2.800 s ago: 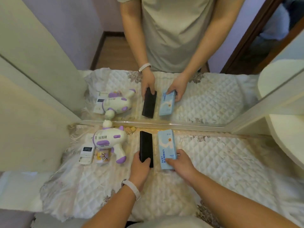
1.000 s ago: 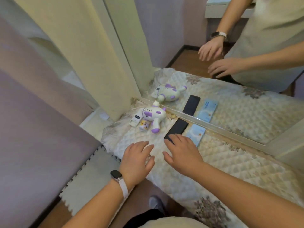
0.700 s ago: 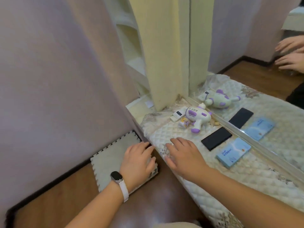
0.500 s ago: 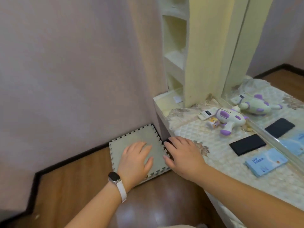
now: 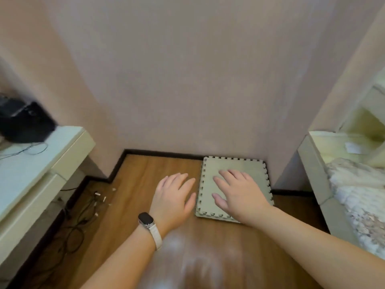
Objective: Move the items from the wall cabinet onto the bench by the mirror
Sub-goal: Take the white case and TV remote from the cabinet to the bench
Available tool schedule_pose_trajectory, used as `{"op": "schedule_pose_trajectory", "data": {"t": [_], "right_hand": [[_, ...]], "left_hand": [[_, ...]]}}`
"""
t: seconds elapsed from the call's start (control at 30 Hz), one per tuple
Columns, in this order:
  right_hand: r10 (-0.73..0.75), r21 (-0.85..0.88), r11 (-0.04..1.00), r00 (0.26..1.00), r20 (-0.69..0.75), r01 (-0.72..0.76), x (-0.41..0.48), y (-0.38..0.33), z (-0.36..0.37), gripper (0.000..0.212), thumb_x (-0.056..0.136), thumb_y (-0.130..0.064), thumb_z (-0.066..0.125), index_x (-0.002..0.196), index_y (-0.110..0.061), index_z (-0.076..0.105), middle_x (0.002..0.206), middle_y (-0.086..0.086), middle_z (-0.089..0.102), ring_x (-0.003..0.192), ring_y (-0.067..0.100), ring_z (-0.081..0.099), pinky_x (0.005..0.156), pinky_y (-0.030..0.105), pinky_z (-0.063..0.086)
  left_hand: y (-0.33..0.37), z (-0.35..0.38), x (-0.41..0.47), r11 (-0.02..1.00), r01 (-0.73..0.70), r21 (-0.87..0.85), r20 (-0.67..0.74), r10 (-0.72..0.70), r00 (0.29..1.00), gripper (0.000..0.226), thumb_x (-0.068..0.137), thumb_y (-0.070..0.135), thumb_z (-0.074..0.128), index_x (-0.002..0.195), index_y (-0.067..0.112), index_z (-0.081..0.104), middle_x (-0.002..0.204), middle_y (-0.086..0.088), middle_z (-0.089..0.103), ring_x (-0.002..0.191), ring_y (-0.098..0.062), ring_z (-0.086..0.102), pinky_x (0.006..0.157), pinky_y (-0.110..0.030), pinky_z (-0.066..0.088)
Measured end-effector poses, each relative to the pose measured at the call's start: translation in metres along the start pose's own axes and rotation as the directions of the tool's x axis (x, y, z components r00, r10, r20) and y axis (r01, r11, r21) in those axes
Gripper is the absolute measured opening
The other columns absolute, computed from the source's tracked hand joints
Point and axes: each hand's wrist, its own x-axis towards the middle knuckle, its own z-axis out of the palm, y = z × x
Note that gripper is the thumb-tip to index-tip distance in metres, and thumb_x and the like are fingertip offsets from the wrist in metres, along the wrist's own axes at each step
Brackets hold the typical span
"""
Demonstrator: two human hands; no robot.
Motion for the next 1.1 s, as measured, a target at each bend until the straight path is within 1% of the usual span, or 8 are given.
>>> {"op": "schedule_pose_trajectory", "data": {"t": [0.1, 0.2, 0.27, 0.37, 0.53, 0.77, 0.93, 1.1], "right_hand": [[-0.098, 0.029, 0.995, 0.995, -0.003, 0.098, 0.033, -0.051, 0.009, 0.048, 0.086, -0.048, 0.048, 0.114, -0.012, 0.066, 0.114, 0.01, 0.067, 0.105, 0.033, 0.063, 0.084, 0.041, 0.051], [-0.18, 0.06, 0.982, 0.984, -0.008, 0.18, 0.061, -0.095, 0.013, 0.05, 0.086, -0.048, 0.047, 0.115, -0.013, 0.067, 0.116, 0.01, 0.067, 0.108, 0.033, 0.063, 0.087, 0.042, 0.053], [-0.241, 0.069, 0.968, 0.971, 0.005, 0.24, 0.079, -0.119, 0.017, 0.051, 0.087, -0.049, 0.045, 0.115, -0.013, 0.067, 0.117, 0.01, 0.067, 0.11, 0.033, 0.062, 0.088, 0.043, 0.054], [-0.331, 0.071, 0.941, 0.944, 0.01, 0.33, 0.106, -0.146, 0.026, 0.052, 0.087, -0.049, 0.044, 0.117, -0.013, 0.067, 0.119, 0.01, 0.067, 0.111, 0.034, 0.062, 0.089, 0.043, 0.053], [-0.455, 0.1, 0.887, 0.891, 0.01, 0.452, 0.153, -0.176, 0.042, 0.051, 0.09, -0.05, 0.045, 0.121, -0.015, 0.065, 0.123, 0.009, 0.066, 0.115, 0.031, 0.06, 0.092, 0.042, 0.049], [-0.572, 0.172, 0.81, 0.82, 0.015, 0.561, 0.243, -0.187, 0.076, 0.05, 0.092, -0.05, 0.047, 0.125, -0.016, 0.063, 0.126, 0.008, 0.065, 0.119, 0.029, 0.059, 0.097, 0.042, 0.049], [-0.598, 0.206, 0.786, 0.801, 0.014, 0.583, 0.322, -0.166, 0.098, 0.052, 0.092, -0.051, 0.043, 0.123, -0.016, 0.065, 0.125, 0.009, 0.066, 0.117, 0.03, 0.06, 0.097, 0.043, 0.049], [-0.64, 0.232, 0.741, 0.767, -0.035, 0.629, 0.401, -0.149, 0.11, 0.051, 0.091, -0.05, 0.042, 0.121, -0.016, 0.066, 0.123, 0.009, 0.067, 0.115, 0.029, 0.062, 0.096, 0.043, 0.05]], "left_hand": [[-0.043, -0.018, -0.032, 0.994, 0.109, 0.004, -0.031, -0.109, 0.994, 0.039, 0.089, 0.039, 0.051, 0.121, 0.021, 0.065, 0.126, -0.002, 0.063, 0.12, -0.022, 0.055, 0.103, -0.044, 0.041], [-0.078, -0.033, -0.061, 0.981, 0.191, 0.03, -0.068, -0.189, 0.98, 0.039, 0.088, 0.038, 0.053, 0.121, 0.021, 0.065, 0.125, -0.001, 0.063, 0.12, -0.021, 0.056, 0.103, -0.042, 0.04], [-0.096, -0.039, -0.076, 0.966, 0.256, 0.046, -0.088, -0.251, 0.964, 0.039, 0.088, 0.039, 0.054, 0.121, 0.022, 0.065, 0.125, -0.001, 0.063, 0.12, -0.02, 0.055, 0.103, -0.04, 0.039], [-0.119, -0.046, -0.095, 0.932, 0.359, 0.05, -0.113, -0.352, 0.929, 0.039, 0.088, 0.039, 0.054, 0.122, 0.022, 0.065, 0.126, 0.0, 0.063, 0.121, -0.02, 0.055, 0.103, -0.041, 0.039], [-0.152, -0.051, -0.108, 0.898, 0.413, 0.151, -0.099, -0.402, 0.91, 0.039, 0.088, 0.039, 0.055, 0.124, 0.024, 0.062, 0.128, 0.001, 0.061, 0.123, -0.019, 0.053, 0.106, -0.04, 0.037], [-0.21, -0.048, -0.069, 0.823, 0.529, 0.206, -0.132, -0.512, 0.848, 0.037, 0.088, 0.036, 0.059, 0.122, 0.022, 0.065, 0.125, -0.001, 0.064, 0.12, -0.02, 0.056, 0.103, -0.042, 0.043], [-0.26, -0.044, -0.011, 0.77, 0.565, 0.296, -0.103, -0.562, 0.821, 0.039, 0.087, 0.038, 0.059, 0.122, 0.023, 0.065, 0.124, 0.0, 0.065, 0.12, -0.019, 0.057, 0.104, -0.039, 0.04], [-0.293, -0.054, 0.049, 0.697, 0.626, 0.349, -0.139, -0.622, 0.77, 0.04, 0.087, 0.038, 0.062, 0.123, 0.024, 0.064, 0.124, 0.001, 0.065, 0.119, -0.019, 0.058, 0.103, -0.039, 0.041]]}}
